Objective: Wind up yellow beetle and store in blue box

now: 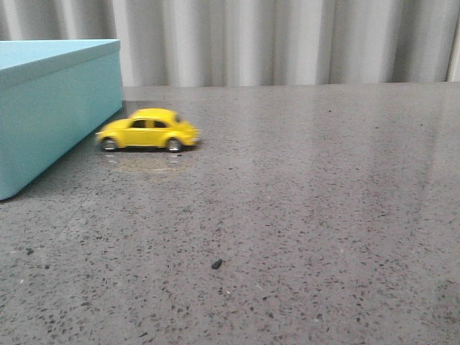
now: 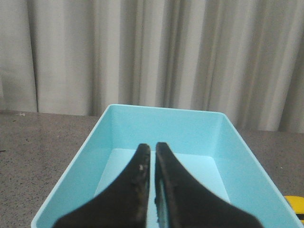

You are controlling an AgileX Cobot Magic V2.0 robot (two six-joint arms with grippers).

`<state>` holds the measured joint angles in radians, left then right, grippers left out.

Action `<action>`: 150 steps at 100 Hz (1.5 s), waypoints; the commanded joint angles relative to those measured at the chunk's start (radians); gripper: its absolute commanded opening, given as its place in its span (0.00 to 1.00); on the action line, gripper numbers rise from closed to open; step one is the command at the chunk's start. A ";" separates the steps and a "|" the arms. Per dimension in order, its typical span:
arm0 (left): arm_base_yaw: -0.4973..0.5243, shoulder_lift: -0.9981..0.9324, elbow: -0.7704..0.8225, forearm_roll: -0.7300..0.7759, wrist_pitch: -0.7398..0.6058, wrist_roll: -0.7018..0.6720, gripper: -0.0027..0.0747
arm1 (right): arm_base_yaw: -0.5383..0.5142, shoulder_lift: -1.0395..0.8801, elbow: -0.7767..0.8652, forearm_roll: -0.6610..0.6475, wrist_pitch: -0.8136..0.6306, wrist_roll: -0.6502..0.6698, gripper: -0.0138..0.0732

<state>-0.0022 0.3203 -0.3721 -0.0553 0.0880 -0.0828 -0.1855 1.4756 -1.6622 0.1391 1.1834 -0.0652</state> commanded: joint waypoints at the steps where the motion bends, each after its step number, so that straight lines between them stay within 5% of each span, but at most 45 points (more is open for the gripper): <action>1: 0.001 0.017 -0.037 -0.007 -0.099 -0.003 0.01 | -0.003 -0.080 -0.030 0.010 -0.087 -0.023 0.09; 34: -0.025 0.118 -0.179 -0.001 0.002 -0.002 0.01 | -0.003 -0.303 0.011 0.010 -0.230 -0.026 0.09; 60: -0.148 0.298 -0.322 0.063 0.003 -0.001 0.01 | -0.003 -0.558 0.249 0.010 -0.461 -0.035 0.09; 83: -0.259 0.468 -0.452 0.187 0.003 -0.001 0.02 | -0.003 -0.749 0.456 -0.003 -0.529 -0.035 0.09; 91: -0.296 0.531 -0.505 0.219 0.003 -0.001 0.11 | -0.003 -0.799 0.519 -0.005 -0.541 -0.035 0.09; 113: -0.378 0.703 -0.652 0.224 0.005 -0.001 0.60 | -0.003 -0.903 0.655 -0.007 -0.581 -0.035 0.09; 150: -0.430 0.907 -0.862 0.321 0.111 0.173 0.63 | -0.003 -0.981 0.736 -0.013 -0.581 -0.035 0.09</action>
<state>-0.4204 1.2164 -1.1606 0.2575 0.2300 0.0459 -0.1855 0.4958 -0.9158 0.1362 0.6873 -0.0869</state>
